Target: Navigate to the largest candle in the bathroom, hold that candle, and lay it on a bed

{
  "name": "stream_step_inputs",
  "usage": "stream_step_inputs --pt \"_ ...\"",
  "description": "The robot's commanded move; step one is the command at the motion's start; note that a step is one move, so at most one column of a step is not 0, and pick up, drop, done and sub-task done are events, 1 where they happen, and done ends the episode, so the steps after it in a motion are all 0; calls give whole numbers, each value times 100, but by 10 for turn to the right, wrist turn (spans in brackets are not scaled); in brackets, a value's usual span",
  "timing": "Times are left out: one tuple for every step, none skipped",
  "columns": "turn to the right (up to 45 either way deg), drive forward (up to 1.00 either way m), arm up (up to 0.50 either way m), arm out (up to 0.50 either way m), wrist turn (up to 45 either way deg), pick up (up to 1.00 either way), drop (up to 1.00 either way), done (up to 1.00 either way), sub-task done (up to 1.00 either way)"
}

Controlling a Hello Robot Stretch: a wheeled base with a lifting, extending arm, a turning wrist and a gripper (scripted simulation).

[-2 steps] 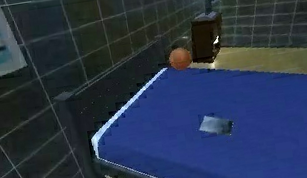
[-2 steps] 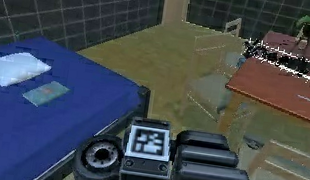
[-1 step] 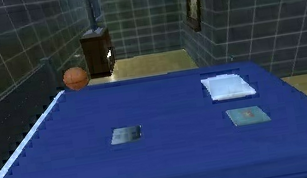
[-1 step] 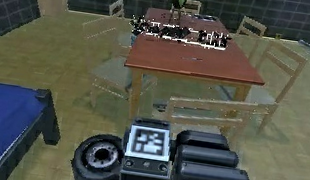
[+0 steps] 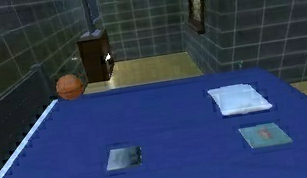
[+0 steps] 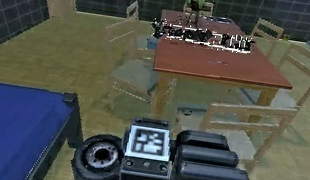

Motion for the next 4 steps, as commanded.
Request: stream_step_inputs --pt "450 0 0 0 0 0 0 0 0" --pt "450 0 0 0 0 0 0 0 0" --pt "180 0 0 0 0 0 0 0 0" --pt "0 10 0 0 0 0 0 0 0"
